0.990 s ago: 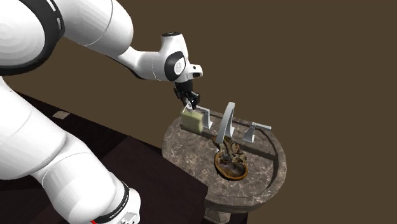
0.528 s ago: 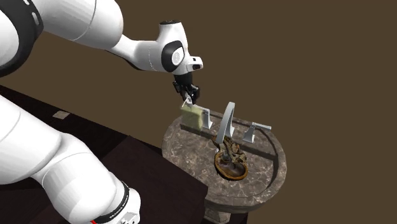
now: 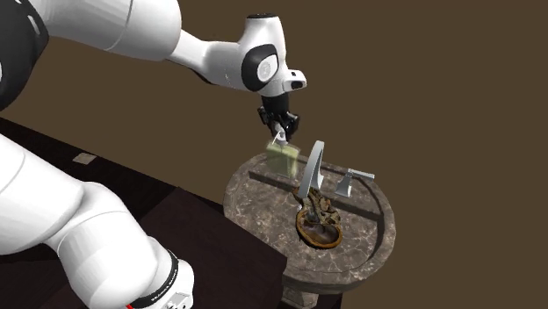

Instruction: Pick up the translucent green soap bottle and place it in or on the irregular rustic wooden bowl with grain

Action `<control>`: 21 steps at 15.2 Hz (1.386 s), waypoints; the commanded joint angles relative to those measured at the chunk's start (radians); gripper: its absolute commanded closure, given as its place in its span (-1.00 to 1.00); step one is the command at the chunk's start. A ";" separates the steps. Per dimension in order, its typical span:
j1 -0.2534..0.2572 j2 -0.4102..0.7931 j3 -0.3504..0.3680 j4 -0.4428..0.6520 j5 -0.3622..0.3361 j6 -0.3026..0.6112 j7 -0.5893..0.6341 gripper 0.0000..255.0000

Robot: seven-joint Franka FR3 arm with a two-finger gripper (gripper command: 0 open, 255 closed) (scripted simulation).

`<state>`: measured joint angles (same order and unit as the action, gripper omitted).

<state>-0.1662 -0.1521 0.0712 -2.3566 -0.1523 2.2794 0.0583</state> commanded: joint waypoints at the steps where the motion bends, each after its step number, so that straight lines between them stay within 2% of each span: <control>1: -0.021 0.001 -0.029 0.024 0.002 -0.017 -0.054 1.00; 12: -0.120 0.104 -0.156 0.269 0.028 -0.132 -0.310 1.00; 21: -0.122 0.149 -0.158 0.197 0.023 -0.014 -0.298 1.00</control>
<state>-0.2882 -0.0144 -0.0866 -2.1552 -0.1303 2.2547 -0.2393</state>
